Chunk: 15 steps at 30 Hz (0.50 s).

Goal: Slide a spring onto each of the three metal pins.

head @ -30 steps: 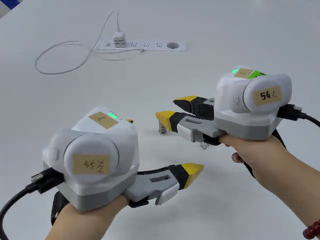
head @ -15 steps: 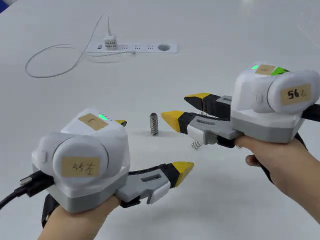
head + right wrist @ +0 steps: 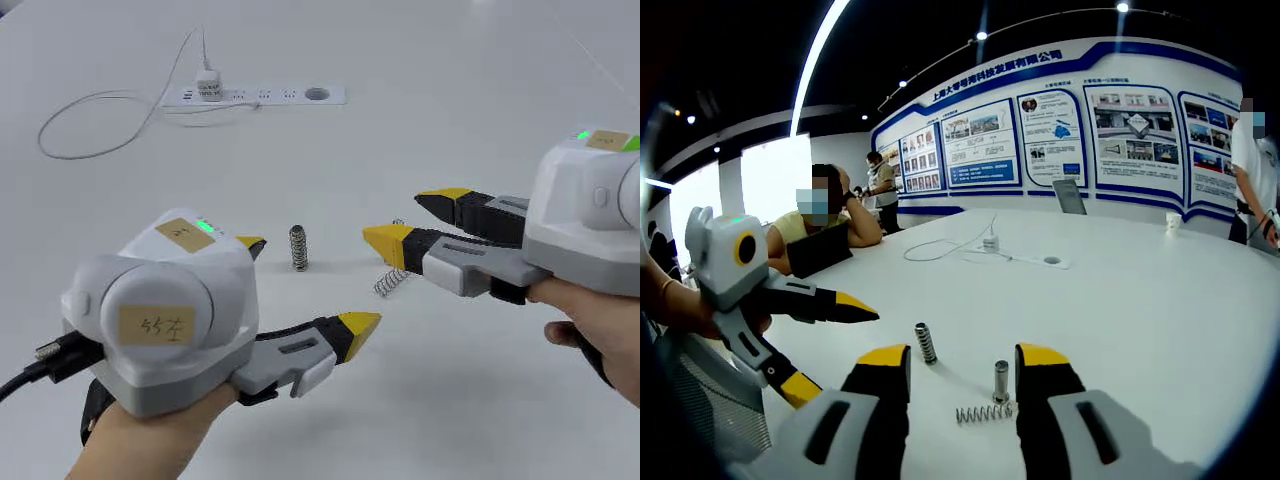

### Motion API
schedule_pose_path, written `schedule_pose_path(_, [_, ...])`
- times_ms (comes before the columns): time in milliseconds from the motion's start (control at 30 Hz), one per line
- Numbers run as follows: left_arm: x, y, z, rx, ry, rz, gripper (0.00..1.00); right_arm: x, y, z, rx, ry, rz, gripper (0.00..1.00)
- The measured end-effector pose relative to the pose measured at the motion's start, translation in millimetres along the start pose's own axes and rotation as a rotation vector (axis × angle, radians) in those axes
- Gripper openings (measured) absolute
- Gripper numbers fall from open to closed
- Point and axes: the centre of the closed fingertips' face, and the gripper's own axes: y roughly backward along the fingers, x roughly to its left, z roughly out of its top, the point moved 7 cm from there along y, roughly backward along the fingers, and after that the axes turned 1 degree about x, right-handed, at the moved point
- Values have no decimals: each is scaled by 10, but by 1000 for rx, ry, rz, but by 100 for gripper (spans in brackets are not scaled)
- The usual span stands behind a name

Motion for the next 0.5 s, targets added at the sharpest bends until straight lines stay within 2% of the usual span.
schedule_pose_path(233, [-15,-104,28,16,-20,-23,67,-104,170,-40,3,-13,-22,44])
schedule_pose_path(500, [-44,-257,-7,51,-25,-59,59,-175,315,-89,10,-16,-41,44])
